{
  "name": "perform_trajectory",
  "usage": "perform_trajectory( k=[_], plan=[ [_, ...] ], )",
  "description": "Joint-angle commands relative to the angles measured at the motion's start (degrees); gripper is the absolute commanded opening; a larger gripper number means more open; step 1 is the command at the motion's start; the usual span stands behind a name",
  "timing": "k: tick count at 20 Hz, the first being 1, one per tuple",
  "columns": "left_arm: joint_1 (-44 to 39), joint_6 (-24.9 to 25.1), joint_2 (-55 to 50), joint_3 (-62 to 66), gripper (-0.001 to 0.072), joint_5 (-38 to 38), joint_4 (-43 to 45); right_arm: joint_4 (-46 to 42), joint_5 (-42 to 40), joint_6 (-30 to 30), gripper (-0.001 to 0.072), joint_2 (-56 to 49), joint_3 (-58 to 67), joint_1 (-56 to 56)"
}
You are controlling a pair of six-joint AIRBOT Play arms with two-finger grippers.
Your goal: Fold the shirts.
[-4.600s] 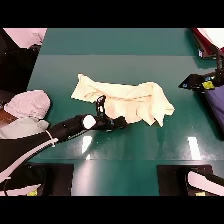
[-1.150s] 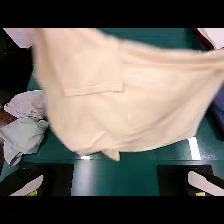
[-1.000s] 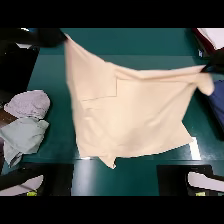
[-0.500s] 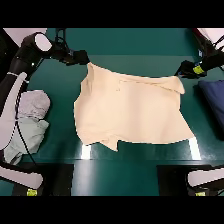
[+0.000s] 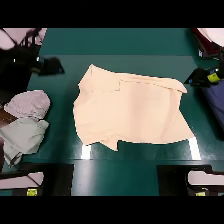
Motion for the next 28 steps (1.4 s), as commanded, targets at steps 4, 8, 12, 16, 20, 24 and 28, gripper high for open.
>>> perform_trajectory(
  k=[4, 8, 12, 16, 20, 24, 28],
  plan=[
    [1.5, 4.7, 20.0, -40.8, 0.0537, 0.8, -7.2, 6.2, -0.8, -5.3, 0.0436, 10.9, -17.0, -1.2],
    [1.5, 8.4, 23.3, -53.2, 0.0537, 6.4, -15.1, 6.3, -0.6, -5.4, 0.0436, 13.2, -20.7, -1.2],
    [1.5, 9.9, 23.3, -59.0, 0.0536, 12.2, -18.3, 6.3, -1.0, -5.4, 0.0436, 15.2, -20.7, -1.2],
    [0.8, 14.9, 23.3, -62.3, 0.0536, 16.3, -26.4, 6.3, -1.2, -5.4, 0.0436, 17.5, -20.7, -1.2],
    [-5.3, 14.7, 23.3, -62.3, 0.0535, 22.7, -27.3, 6.2, -1.2, -5.4, 0.0436, 19.1, -20.7, -1.2],
    [-6.9, 11.4, 23.3, -61.5, 0.0036, 25.2, -27.8, 5.6, 1.0, -5.4, 0.0436, 19.3, -20.8, -2.8],
    [-6.8, 11.1, 23.3, -52.6, 0.0028, 19.1, -23.5, 1.9, 2.7, -5.4, 0.0437, 20.8, -26.8, -12.0]
  ],
)
